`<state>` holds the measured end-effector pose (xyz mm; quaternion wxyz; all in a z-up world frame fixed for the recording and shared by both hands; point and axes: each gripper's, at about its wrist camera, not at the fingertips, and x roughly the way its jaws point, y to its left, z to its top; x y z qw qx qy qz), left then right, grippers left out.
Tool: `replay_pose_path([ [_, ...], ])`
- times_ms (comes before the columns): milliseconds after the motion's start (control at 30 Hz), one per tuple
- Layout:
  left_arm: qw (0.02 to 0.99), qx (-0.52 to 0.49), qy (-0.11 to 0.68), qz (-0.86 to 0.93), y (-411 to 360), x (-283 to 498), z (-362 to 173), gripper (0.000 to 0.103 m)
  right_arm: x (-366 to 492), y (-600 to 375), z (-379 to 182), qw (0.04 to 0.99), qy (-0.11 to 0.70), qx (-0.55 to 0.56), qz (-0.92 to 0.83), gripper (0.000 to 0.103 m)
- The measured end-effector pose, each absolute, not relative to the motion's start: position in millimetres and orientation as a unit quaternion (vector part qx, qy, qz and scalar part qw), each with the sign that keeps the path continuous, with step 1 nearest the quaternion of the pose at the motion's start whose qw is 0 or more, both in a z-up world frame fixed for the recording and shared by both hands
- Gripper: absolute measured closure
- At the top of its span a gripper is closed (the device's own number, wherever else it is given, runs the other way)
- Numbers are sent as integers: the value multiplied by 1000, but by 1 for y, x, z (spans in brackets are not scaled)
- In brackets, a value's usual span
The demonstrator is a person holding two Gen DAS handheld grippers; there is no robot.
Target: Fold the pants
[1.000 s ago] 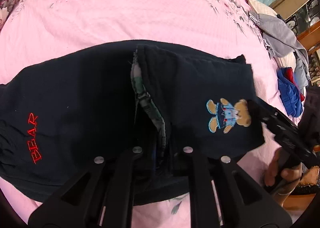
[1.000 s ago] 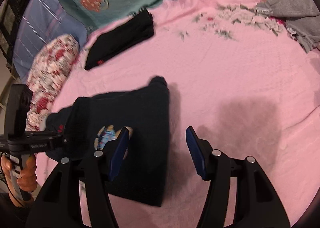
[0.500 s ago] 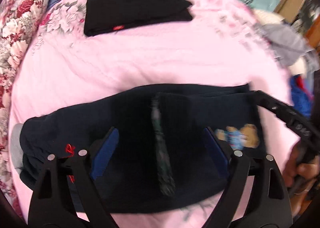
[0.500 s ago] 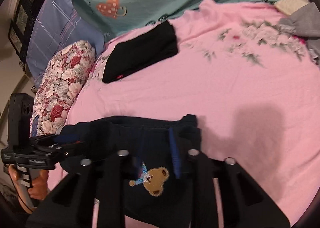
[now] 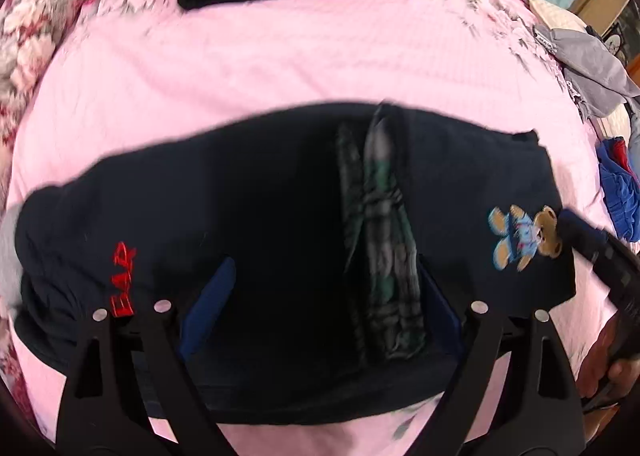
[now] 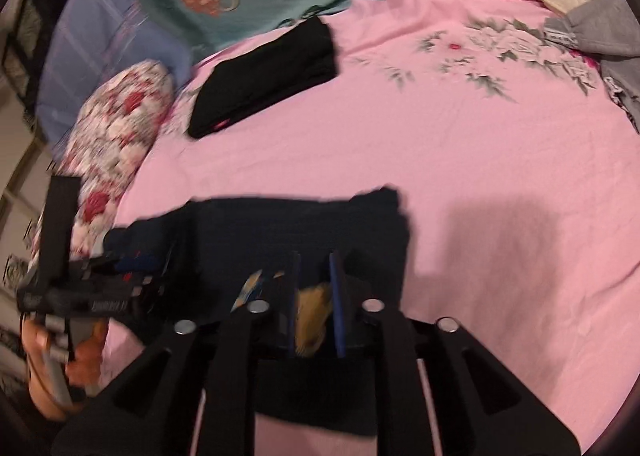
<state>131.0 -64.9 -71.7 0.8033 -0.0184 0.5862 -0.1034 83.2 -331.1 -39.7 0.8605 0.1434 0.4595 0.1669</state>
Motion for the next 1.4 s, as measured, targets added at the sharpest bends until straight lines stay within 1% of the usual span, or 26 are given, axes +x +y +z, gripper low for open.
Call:
replay_pose_path([
  [33,807,-19,580,-108,-66,128,-75,11,76,-328,-43,856,469,133,170,73],
  [100,811,-8,576,-106,-68,126,-76,10,67,-324,-59,849,494,100,159,73],
  [200,809,-19,578,-110,-68,120,-67,12,61,-331,-60,852,486,113,158,73],
  [267,812,-36,568,-128,-61,111,-55,12,58,-334,-50,856,479,127,146,65],
  [300,817,-44,561,-130,-55,105,-49,12,56,-335,-46,861,472,130,140,52],
  [333,824,-50,549,-129,-46,97,-42,12,55,-336,-43,864,466,130,136,41],
  [433,836,-76,533,-109,-8,78,-31,12,48,-337,-35,872,451,136,129,36],
  [600,829,-151,538,-21,71,53,-39,13,41,-340,-35,869,445,173,130,30],
  [667,825,-173,537,11,98,43,-42,13,42,-336,-37,865,449,178,133,30],
  [833,808,-214,547,42,134,34,-54,14,48,-316,-39,859,458,176,146,30],
  [900,802,-230,549,44,140,37,-61,23,51,-308,-39,858,459,175,151,30],
  [967,787,-252,563,37,141,47,-73,27,53,-304,-40,855,460,178,159,30],
  [1100,783,-267,561,31,141,62,-76,27,56,-297,-40,855,463,168,161,30],
  [1200,777,-280,563,34,142,77,-79,25,57,-300,-42,853,467,171,161,30],
  [1300,770,-291,567,41,143,85,-80,26,59,-303,-43,852,466,178,159,30],
  [1333,768,-293,568,44,143,86,-80,28,59,-304,-43,852,466,178,159,30],
  [1367,767,-292,569,50,144,86,-80,35,60,-305,-43,853,465,178,157,30],
  [1400,765,-291,572,55,145,85,-80,39,60,-305,-43,853,465,179,158,30],
])
